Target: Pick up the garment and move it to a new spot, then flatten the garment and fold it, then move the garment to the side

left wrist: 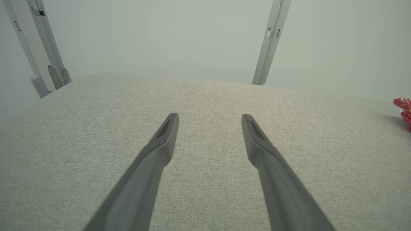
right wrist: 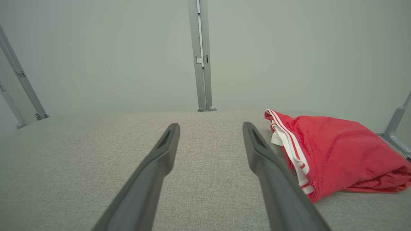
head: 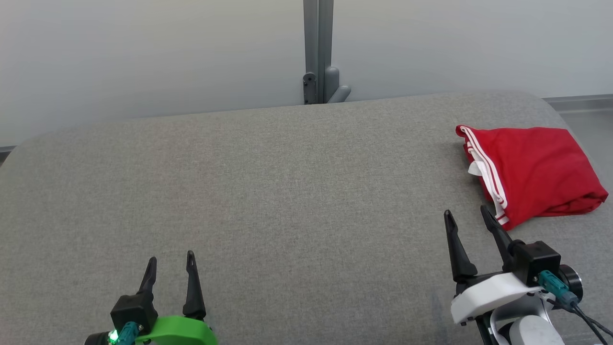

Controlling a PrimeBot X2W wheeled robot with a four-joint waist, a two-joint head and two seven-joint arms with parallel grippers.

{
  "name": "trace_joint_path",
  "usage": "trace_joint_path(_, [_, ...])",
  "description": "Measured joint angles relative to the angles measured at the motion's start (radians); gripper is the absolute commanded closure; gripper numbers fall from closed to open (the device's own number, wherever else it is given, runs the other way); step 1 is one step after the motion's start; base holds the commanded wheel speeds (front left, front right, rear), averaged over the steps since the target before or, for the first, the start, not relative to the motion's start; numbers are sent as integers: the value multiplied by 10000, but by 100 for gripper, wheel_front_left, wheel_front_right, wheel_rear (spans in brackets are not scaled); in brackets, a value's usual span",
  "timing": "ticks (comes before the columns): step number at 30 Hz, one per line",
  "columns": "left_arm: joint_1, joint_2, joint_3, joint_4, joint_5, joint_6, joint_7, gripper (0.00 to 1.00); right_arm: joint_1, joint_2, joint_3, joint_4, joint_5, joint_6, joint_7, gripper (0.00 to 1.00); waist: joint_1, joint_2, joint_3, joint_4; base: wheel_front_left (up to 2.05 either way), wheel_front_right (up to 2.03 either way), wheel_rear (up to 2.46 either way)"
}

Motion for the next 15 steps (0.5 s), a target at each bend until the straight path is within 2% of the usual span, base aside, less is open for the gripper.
trace_joint_path(5, [80,0,-29,-128,31,-6,0,0,302,17,219,-109,493,2,42,0,0,0,-2,17,0,0,0])
trace_joint_path(15, [141,-2,-117,-192,73,-75,0,0,383,15,228,-100,529,0,27,0,0,0,-49,72,0,0,0])
